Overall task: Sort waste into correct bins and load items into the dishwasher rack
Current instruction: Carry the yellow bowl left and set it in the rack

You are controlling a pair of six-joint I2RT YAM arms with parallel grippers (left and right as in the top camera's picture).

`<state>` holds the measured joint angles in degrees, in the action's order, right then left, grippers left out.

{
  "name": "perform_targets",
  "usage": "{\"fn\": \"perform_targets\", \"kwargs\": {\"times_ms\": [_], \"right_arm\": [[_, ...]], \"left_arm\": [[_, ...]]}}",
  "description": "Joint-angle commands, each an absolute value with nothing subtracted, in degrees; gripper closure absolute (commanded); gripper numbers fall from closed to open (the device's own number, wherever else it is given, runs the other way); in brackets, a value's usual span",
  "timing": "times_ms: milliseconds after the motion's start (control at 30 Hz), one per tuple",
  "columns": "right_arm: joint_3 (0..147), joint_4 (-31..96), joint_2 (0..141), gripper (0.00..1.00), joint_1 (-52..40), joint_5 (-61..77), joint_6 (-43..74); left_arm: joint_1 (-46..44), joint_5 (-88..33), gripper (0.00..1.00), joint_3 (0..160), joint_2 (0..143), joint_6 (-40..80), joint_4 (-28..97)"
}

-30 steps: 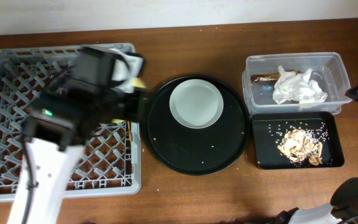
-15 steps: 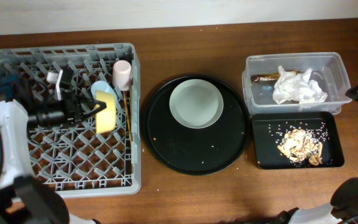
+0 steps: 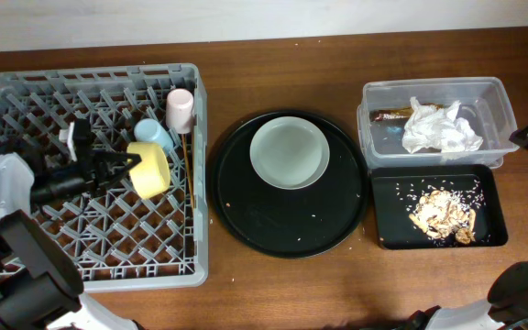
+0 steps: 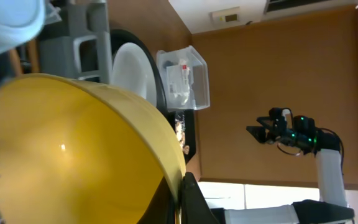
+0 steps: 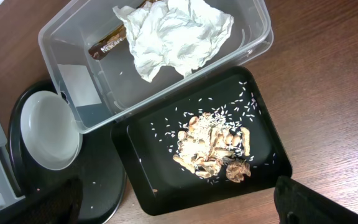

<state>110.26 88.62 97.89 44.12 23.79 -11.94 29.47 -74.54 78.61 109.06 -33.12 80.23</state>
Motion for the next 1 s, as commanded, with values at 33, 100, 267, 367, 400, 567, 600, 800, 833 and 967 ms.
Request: {"fn": "perform_targets", "kwargs": {"times_ms": [33,100,267,367,400,567,600,800,833,967], "right_arm": [[111.44,88.66,97.86,0.02,44.31,23.49,-11.49],[111.44,88.66,97.86,0.02,44.31,23.49,-11.49],[111.44,88.66,97.86,0.02,44.31,23.49,-11.49],[111.44,88.66,97.86,0.01,44.31,23.49,-11.49],[111.44,88.66,97.86,0.02,44.31,23.46,-11.49],[111.44,88.66,97.86,0.02,44.31,23.49,-11.49],[111.44,88.66,97.86,0.02,44.31,23.49,-11.49],[111.44,88.66,97.86,0.02,44.31,23.49,-11.49],[111.44,88.66,97.86,0.02,44.31,23.49,-11.49],[111.44,88.66,97.86,0.02,44.31,23.49,-11.49]], "left_arm": [[34.85,-67.83,0.80,78.46,110.04,-34.72,78.67],[36.84,-67.88,0.71,78.48,110.04,-33.65,78.63],[43.22,-68.82,0.23,78.70,109.95,-29.19,79.00],[44.31,-71.05,0.01,79.53,109.21,-29.19,80.75],[44.10,-71.16,0.01,79.90,108.68,-29.21,81.30],[38.68,-70.41,0.01,81.14,100.88,-29.15,81.43],[36.77,-69.21,0.01,81.56,98.72,-27.86,80.77],[21.56,-34.59,0.01,81.82,87.00,-1.89,66.32],[18.46,-29.30,0.01,81.82,85.86,0.25,65.39],[6.44,-18.96,0.09,81.62,85.17,0.84,63.86]]}}
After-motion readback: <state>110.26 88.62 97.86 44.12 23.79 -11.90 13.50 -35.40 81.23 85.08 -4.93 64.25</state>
